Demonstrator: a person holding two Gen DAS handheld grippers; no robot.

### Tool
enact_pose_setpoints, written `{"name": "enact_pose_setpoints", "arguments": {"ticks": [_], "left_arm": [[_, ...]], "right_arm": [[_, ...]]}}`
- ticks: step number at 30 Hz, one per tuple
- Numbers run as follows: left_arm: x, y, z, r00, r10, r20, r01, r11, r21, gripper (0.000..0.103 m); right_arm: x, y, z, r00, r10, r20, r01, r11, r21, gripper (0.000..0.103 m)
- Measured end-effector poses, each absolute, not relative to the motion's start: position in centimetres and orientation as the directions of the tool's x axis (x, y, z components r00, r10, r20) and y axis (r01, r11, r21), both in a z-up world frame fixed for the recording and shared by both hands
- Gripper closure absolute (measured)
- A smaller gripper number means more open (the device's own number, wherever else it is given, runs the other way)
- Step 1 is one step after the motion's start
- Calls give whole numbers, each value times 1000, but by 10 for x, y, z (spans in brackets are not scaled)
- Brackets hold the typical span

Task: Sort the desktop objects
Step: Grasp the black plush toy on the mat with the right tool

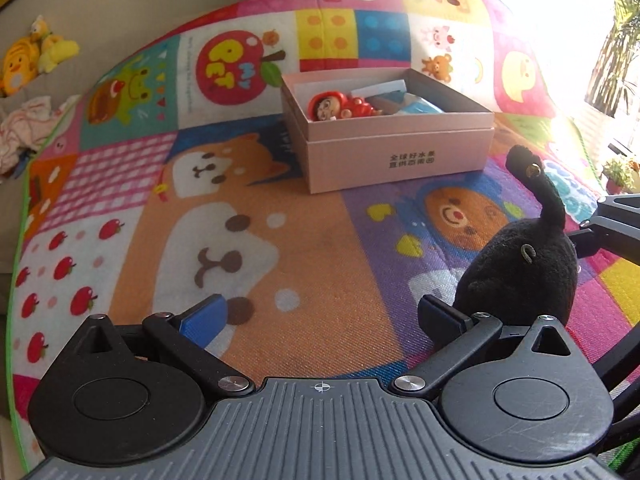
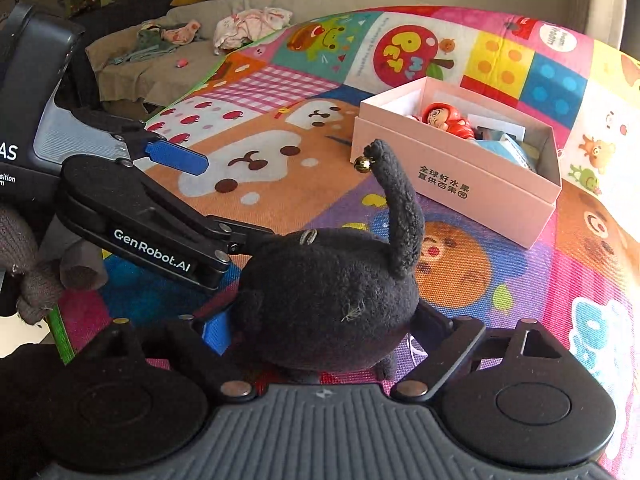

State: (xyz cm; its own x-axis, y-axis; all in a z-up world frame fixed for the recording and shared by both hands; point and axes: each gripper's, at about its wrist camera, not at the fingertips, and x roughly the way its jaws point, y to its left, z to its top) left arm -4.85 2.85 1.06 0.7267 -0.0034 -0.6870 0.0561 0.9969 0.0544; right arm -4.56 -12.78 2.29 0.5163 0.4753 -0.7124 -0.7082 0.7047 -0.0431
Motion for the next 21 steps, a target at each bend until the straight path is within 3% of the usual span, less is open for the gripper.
{"name": "enact_pose_setpoints", "arguments": {"ticks": [5,12,17,19,21], "left_arm": [[-46,31,17,738,-10,-675,41,999,30,0],[-37,29,23,745,-64,-664,52,998,-38,0],[-24,21,23,766,-108,-634,48,993,-111,0],[-16,18,22,780,-116,-615,44,990,-131,0],[-11,16,21,787,-121,-604,38,988,-147,0]], "right_arm": [[-42,-134,37,556,431,-710,-668,740,-74,16],[-36,-148,83,666,397,-632,-611,776,-157,18],[-23,-153,124,748,385,-541,-564,798,-212,27],[-12,-159,141,766,387,-513,-543,816,-196,37],[3,-167,154,772,390,-503,-530,831,-168,37]]}}
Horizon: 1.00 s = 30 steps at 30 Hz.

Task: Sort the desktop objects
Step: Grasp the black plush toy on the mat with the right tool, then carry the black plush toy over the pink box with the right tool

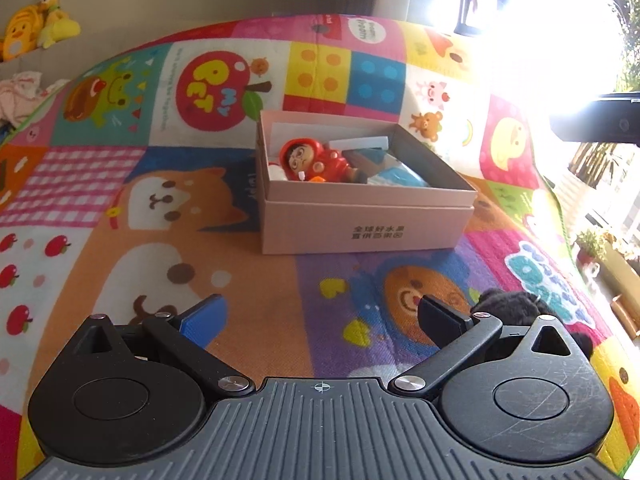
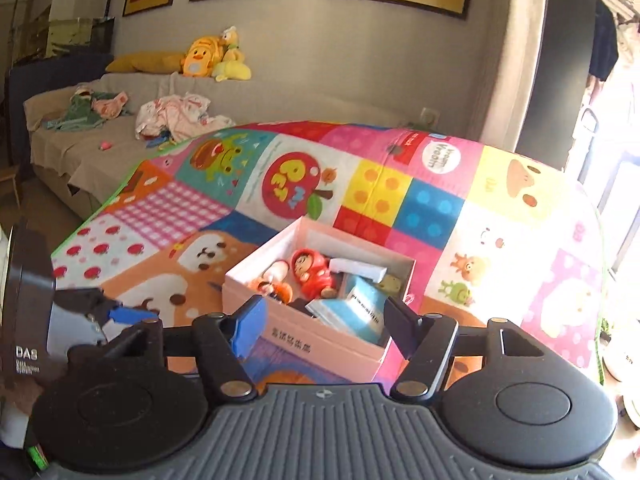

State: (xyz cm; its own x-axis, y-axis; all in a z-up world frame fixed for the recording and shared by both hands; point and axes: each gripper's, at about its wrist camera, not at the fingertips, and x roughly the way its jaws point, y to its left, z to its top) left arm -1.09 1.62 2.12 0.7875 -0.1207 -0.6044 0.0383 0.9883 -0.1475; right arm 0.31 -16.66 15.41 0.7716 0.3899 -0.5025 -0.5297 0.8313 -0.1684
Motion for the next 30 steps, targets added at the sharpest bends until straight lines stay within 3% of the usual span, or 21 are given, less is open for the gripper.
{"name": "enact_pose_setpoints", "arguments": {"ticks": [2,6,7,13,19,20,22,30], "left_arm": [[-10,14,21,787,-144,-599,53,985,-167,0],[-16,13,19,793,-145,-592,73,987,-144,0],[-16,15,18,791,-135,-596,62,988,-140,0],[-12,32,12,753,-83,-653,-26,987,-156,0],[-16,30,10,711,-56,-701,-9,996,-90,0],[-17,29,10,706,-57,-706,-6,996,-86,0],[-18,29,9,700,-58,-711,-3,996,-84,0],[-15,27,8,709,-86,-700,15,994,-107,0]], "right_arm": [[17,-178,159,772,387,-505,-510,851,-128,33],[17,-200,141,720,426,-548,-541,839,-60,1],[13,-202,132,690,454,-563,-569,821,-35,0],[-7,-175,63,603,446,-662,-625,779,-45,0],[1,-149,31,586,429,-687,-613,789,-31,1],[2,-147,29,589,422,-690,-611,791,-37,3],[2,-145,28,575,424,-699,-625,779,-42,21],[9,-164,66,573,448,-686,-600,800,22,28]]}}
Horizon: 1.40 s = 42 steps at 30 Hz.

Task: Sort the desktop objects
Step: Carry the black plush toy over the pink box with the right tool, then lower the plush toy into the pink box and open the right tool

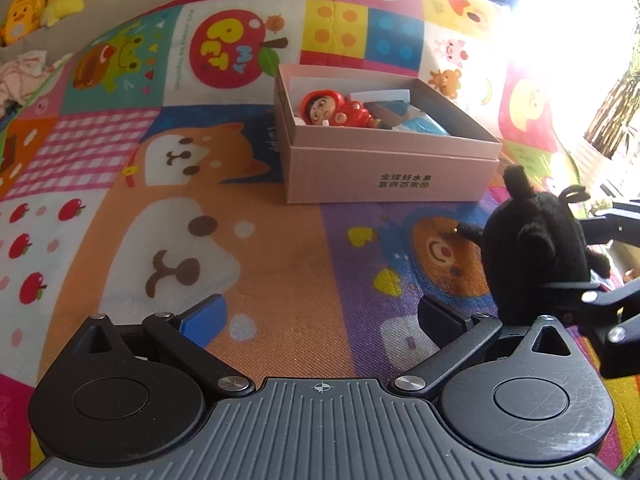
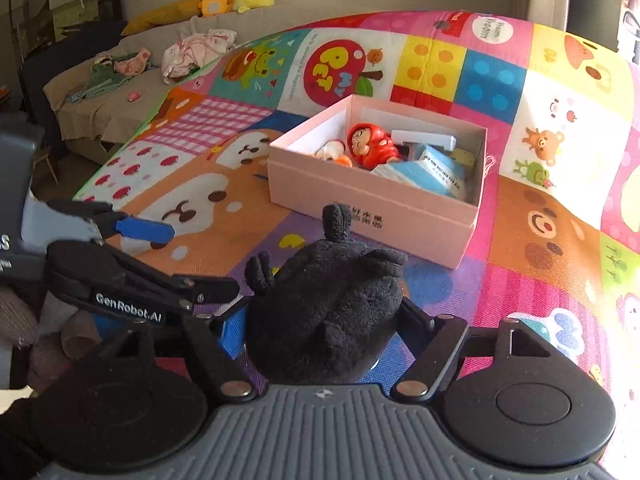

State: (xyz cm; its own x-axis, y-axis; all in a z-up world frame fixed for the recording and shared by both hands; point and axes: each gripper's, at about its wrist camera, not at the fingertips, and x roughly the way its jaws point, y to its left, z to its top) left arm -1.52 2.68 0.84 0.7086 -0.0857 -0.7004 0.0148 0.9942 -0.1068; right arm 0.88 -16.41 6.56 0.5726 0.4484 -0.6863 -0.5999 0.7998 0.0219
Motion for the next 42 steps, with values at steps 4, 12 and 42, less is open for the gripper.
{"name": "enact_pose_setpoints", "arguments": {"ticks": [4,12,42], "left_arm": [[-7,24,9,746,-128,-654,42,988,-145,0],[16,18,3,816,-224,-533,83,958,-274,0],[19,33,-12,821,-278,-499,88,925,-370,0]], "right_arm": [[34,-181,116,631,486,-605,-548,831,96,28],[147,-158,153,635,543,-550,-469,836,285,27],[186,-94,62,642,361,-676,-438,897,62,56]]}}
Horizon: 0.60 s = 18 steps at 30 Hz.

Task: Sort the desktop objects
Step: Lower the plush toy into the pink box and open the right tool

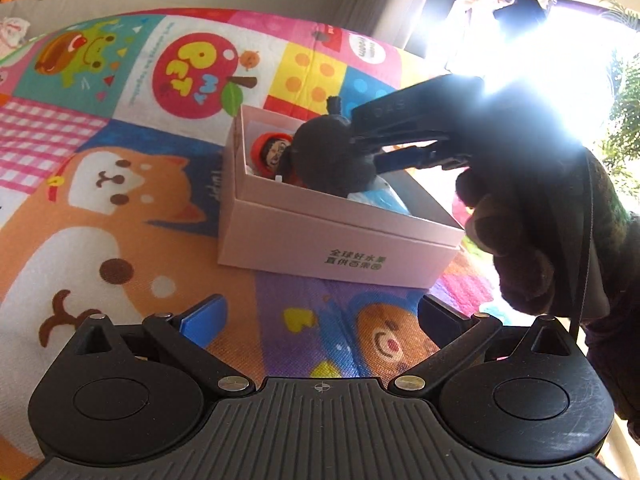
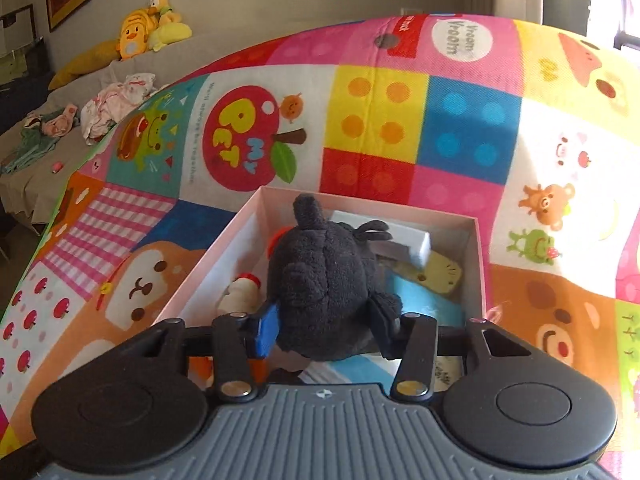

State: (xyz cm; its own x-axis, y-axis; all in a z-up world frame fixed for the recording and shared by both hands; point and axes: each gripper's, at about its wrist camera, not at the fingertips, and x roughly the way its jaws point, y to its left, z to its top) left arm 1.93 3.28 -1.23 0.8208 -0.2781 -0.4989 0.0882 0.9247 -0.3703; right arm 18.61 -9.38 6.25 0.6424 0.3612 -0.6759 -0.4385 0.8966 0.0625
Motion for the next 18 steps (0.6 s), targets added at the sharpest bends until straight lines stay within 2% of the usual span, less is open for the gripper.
{"name": "enact_pose_setpoints", "arguments": {"ticks": [8,11,13,18], "left_arm": [[21,36,-14,815,-287,-504,79,916,-394,0],[20,35,-14,815,-285,-504,82,919,-387,0],[20,33,-14,815,-280,-508,79,921,-382,0],[24,34,-13,811,-244,-531,51,935,-352,0]], "right_arm": [[168,-77,62,618,387,-684,-514,857,20,53],[153,-105,68,631,391,-670,-492,869,44,40],[137,-131,71,656,388,-647,-459,886,67,25],[94,-176,67,720,342,-604,-389,920,58,11]]}}
